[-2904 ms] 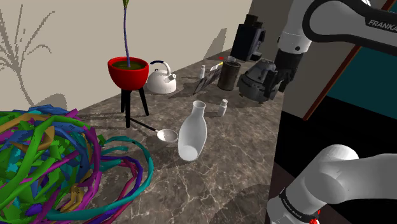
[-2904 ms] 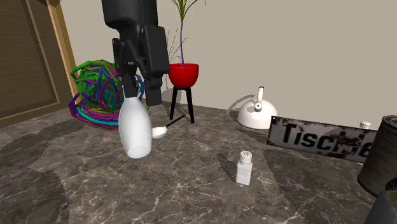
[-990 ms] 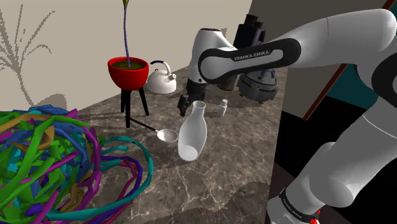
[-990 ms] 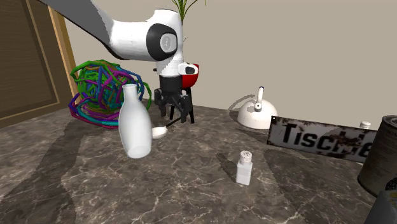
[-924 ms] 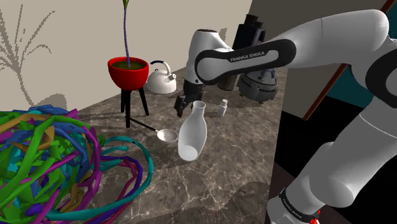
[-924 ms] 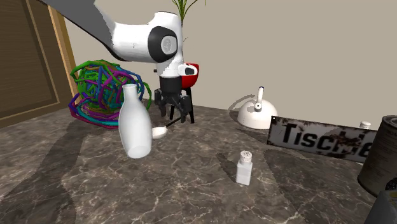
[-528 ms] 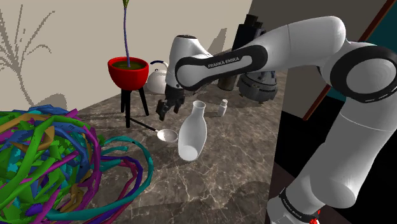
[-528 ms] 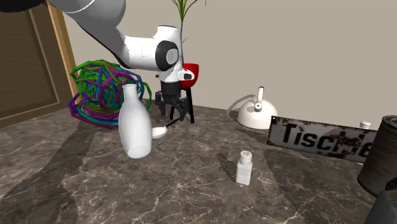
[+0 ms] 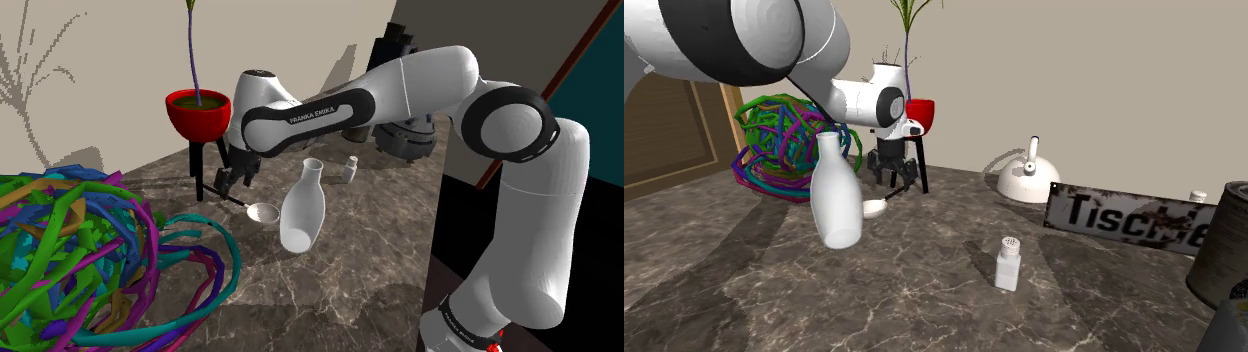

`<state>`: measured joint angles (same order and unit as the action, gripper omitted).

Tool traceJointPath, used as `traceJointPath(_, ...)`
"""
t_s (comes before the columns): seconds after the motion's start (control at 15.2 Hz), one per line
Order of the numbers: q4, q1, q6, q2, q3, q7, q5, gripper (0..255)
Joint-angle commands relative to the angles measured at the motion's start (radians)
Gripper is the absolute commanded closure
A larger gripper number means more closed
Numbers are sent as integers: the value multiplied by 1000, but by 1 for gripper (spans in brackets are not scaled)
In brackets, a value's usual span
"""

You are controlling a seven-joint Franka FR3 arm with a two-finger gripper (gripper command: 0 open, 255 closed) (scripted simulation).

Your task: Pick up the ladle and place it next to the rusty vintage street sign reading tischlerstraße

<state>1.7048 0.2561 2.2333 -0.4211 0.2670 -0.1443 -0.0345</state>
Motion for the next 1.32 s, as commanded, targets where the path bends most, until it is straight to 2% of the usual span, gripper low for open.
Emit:
traceJointPath(0.0,-3,7,18,-20,0,-4,-6,0)
traceJointPath(0.33,5,14,62,-57,-5,-11,-16,0)
traceJointPath(0.86,4,14,62,-57,-5,-11,-16,0)
traceJointPath(0.92,4,14,62,-57,-5,-11,-16,255)
traceJointPath(1.25,5,14,63,-57,-5,-10,-16,255)
